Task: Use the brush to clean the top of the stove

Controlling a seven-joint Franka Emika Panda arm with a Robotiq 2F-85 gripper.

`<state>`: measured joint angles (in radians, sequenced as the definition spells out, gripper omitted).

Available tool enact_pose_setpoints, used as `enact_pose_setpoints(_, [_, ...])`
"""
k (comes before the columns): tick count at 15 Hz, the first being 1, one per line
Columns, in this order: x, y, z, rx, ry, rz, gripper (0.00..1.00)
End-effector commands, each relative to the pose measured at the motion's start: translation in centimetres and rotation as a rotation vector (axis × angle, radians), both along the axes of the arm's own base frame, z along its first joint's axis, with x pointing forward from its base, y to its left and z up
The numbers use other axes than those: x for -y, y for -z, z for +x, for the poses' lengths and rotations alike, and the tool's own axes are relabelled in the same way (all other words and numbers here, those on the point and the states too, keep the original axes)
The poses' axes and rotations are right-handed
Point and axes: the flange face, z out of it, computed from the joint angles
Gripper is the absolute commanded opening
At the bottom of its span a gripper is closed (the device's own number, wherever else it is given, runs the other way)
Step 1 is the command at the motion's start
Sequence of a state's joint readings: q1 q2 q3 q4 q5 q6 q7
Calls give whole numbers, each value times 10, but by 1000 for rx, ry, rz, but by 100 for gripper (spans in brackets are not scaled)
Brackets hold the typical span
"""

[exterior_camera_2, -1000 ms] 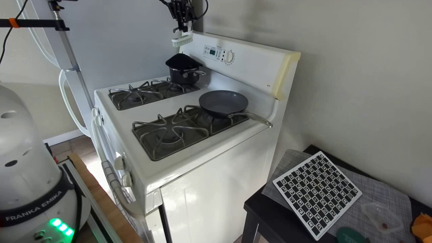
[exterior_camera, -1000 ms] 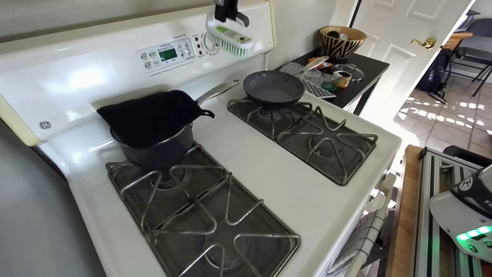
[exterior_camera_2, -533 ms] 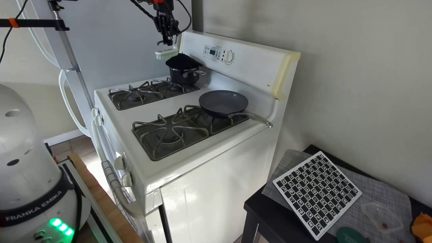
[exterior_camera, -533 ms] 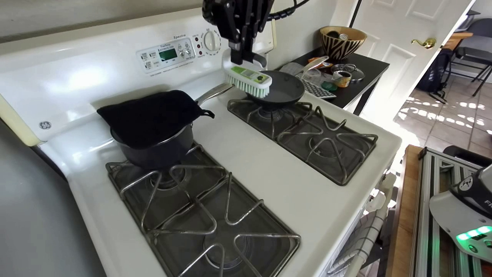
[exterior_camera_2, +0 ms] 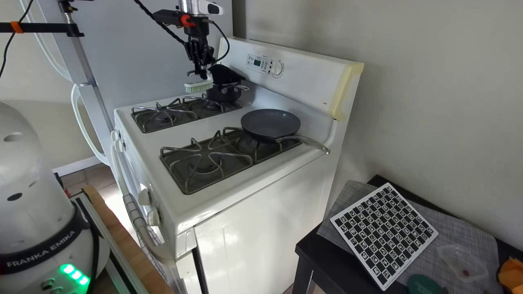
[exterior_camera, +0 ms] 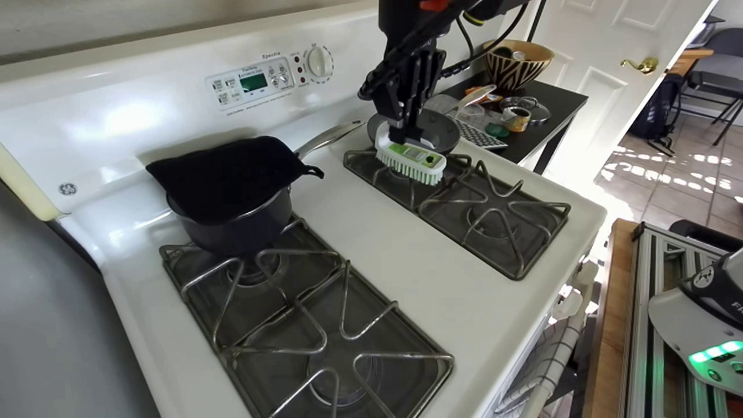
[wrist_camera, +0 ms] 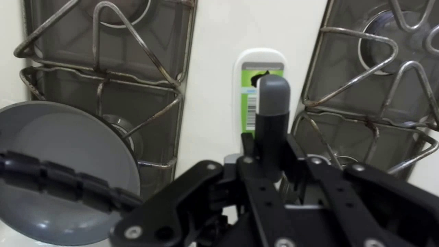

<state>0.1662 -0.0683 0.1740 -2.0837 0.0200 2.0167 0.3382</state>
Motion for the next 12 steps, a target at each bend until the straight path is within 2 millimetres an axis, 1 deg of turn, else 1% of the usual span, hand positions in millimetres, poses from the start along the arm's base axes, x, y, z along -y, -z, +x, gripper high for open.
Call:
enact_pose_setpoints(1, [1,0,0,-3,1,-1,15])
enact_pose_setpoints(3, [1,-1,-1,0,1,0,15])
enact_pose_setpoints(4, [2,5,1,-9,7,-2,4])
enact_pose_setpoints(5, [4,19,1,-18,11,-14,4])
enact_pose_setpoints(8, [3,50,-1,-58,1,-9,4])
enact_pose_setpoints(12, [3,85,4,-51,4,-19,4])
